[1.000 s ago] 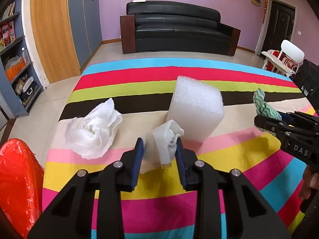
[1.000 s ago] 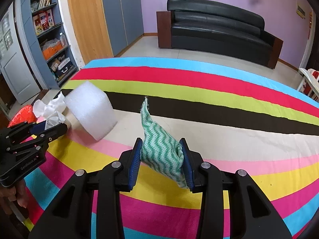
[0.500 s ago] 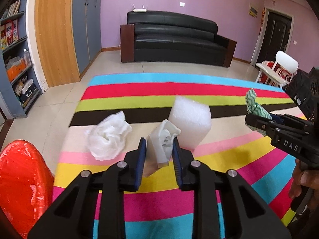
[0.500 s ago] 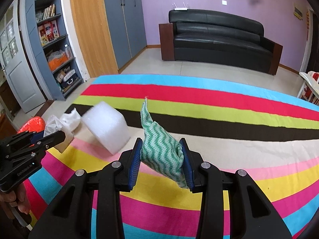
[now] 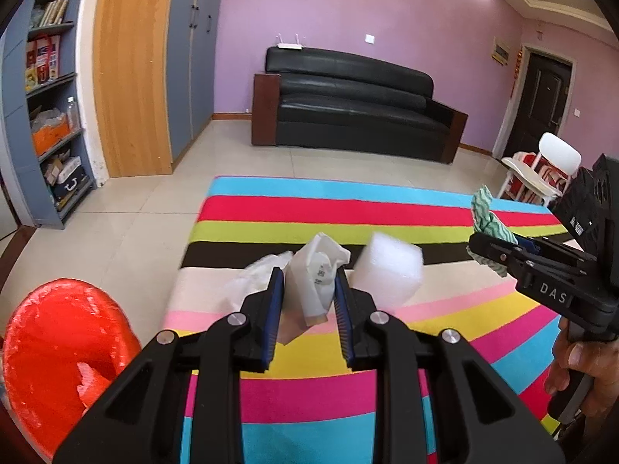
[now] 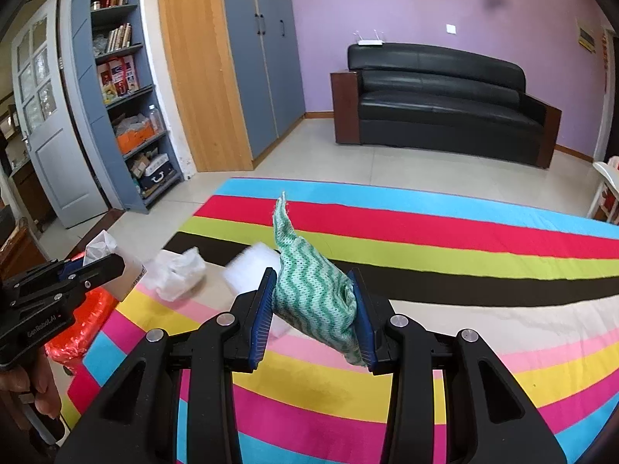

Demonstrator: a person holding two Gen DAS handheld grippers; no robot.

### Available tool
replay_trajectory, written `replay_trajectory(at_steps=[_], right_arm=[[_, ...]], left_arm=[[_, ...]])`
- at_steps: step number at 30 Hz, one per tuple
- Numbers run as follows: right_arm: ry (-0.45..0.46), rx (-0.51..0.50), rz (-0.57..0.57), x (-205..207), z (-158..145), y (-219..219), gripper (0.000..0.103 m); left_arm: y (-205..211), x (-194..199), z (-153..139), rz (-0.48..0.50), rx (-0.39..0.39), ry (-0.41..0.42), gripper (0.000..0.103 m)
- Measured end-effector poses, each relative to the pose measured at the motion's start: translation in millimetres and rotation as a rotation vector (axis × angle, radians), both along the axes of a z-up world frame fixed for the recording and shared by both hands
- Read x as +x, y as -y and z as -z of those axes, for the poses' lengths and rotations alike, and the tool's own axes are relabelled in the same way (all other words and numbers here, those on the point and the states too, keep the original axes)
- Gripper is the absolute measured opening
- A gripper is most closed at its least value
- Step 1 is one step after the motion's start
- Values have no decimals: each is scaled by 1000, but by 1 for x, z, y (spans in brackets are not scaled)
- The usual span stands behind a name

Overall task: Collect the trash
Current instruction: 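Grasp the green zigzag cloth with the right tool while the left tool grasps the white paper roll, then carry the cloth and paper roll over the red bin and open both tools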

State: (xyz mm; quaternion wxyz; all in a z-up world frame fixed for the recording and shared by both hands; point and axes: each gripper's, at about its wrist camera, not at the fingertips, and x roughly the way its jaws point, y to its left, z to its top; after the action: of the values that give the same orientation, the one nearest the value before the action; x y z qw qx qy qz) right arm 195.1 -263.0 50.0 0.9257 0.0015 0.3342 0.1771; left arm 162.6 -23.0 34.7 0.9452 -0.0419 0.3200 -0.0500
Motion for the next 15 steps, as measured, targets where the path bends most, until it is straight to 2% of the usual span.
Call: replay_trajectory(at_steps=[11, 15], right_arm=[[40, 29, -66, -1, -20, -43, 37], [50, 34, -97, -3, -24, -64, 37]], left_arm=[[-47, -16, -16, -111, 66, 40, 25], [-67, -22, -20, -145, 68, 44, 25]])
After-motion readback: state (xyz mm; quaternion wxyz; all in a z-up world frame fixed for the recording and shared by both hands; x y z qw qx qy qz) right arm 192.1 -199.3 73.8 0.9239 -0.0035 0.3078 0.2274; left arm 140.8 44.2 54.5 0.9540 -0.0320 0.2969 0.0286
